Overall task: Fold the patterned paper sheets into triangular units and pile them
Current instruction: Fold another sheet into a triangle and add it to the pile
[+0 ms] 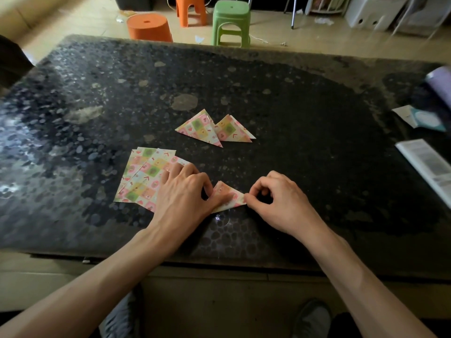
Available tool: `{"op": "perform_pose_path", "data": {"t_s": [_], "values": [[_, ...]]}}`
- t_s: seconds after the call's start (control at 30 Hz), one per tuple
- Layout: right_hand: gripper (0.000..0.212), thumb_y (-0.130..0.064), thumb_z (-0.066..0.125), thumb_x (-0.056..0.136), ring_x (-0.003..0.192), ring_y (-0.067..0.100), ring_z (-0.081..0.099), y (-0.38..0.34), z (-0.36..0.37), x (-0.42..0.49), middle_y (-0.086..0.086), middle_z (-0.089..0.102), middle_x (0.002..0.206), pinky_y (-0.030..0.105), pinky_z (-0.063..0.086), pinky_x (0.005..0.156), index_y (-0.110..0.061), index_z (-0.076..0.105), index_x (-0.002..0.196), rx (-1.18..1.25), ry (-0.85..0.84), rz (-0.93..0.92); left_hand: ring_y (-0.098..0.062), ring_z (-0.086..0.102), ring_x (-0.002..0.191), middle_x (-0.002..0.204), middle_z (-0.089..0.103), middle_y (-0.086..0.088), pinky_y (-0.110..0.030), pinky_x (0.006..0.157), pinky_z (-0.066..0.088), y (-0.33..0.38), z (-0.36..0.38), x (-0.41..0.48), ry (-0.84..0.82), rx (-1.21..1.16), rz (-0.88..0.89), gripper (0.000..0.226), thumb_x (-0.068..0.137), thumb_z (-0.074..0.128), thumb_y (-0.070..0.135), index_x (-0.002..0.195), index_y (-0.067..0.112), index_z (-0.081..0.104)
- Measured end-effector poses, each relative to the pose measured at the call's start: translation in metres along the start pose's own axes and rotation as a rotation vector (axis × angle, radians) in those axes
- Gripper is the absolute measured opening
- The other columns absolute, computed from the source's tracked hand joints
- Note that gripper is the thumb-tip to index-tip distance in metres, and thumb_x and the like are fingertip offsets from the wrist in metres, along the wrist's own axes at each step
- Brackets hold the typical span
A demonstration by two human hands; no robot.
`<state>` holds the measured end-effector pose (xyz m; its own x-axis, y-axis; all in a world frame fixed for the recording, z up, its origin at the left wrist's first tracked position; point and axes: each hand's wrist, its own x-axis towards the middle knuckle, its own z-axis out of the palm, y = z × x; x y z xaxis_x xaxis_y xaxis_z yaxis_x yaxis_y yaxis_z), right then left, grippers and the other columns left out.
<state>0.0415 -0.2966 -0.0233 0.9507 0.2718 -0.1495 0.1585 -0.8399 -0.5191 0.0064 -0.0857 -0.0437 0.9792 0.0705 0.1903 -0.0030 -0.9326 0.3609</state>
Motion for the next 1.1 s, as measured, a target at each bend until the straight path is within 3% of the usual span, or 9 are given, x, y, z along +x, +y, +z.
{"op": "perform_pose_path", "data": {"t_s": [0.27,0.5,0.7,0.9,1.1], "values": [[0.018,-0.051,0.065,0.094,0.099,0.004,0.050,-0.0031,0.0033,-0.0003,-0.015,0.050,0.095,0.034,0.049,0.078,-0.034,0.065,0.088,-0.021,0.016,0.023,-0.007,0.036,0.096,0.093,0.049,0.014,-0.027,0.081,0.025,-0.0008,0.0003,-0.0005,-0.017,0.015,-0.003,0.046,0.084,0.058,0.077,0.073,0.034,0.061],[0.017,-0.051,0.066,0.094,0.098,0.003,0.049,-0.0061,0.0029,0.0011,-0.016,0.048,0.095,0.028,0.044,0.073,-0.034,0.064,0.089,-0.050,0.000,0.050,-0.008,0.036,0.099,0.095,0.049,0.013,-0.028,0.083,0.026,0.0010,0.0007,0.0001,-0.026,0.029,-0.011,0.044,0.086,0.057,0.076,0.076,0.033,0.064],[0.018,-0.052,0.068,0.093,0.097,0.003,0.048,-0.0071,0.0038,-0.0002,-0.015,0.048,0.094,0.027,0.041,0.068,-0.035,0.063,0.088,-0.046,0.014,0.049,-0.011,0.041,0.092,0.099,0.043,0.010,-0.031,0.081,0.035,0.0021,-0.0009,-0.0014,0.005,-0.041,0.014,0.041,0.085,0.065,0.068,0.097,0.034,0.046],[0.020,-0.053,0.069,0.091,0.095,0.004,0.048,-0.0076,0.0048,-0.0003,-0.014,0.048,0.093,0.028,0.045,0.070,-0.034,0.062,0.087,-0.052,0.022,0.050,-0.011,0.047,0.097,0.103,0.042,0.014,-0.033,0.082,0.042,0.0030,0.0016,-0.0035,-0.024,-0.087,0.063,0.026,0.091,0.059,0.063,0.107,0.043,0.061],[0.019,-0.050,0.073,0.089,0.090,0.003,0.048,-0.0074,0.0030,0.0004,-0.015,0.049,0.092,0.025,0.044,0.069,-0.035,0.060,0.088,-0.028,0.019,0.051,-0.008,0.047,0.095,0.099,0.047,0.015,-0.031,0.082,0.039,0.0001,0.0012,-0.0014,-0.016,-0.104,0.072,0.043,0.084,0.048,0.076,0.104,0.044,0.070]]}}
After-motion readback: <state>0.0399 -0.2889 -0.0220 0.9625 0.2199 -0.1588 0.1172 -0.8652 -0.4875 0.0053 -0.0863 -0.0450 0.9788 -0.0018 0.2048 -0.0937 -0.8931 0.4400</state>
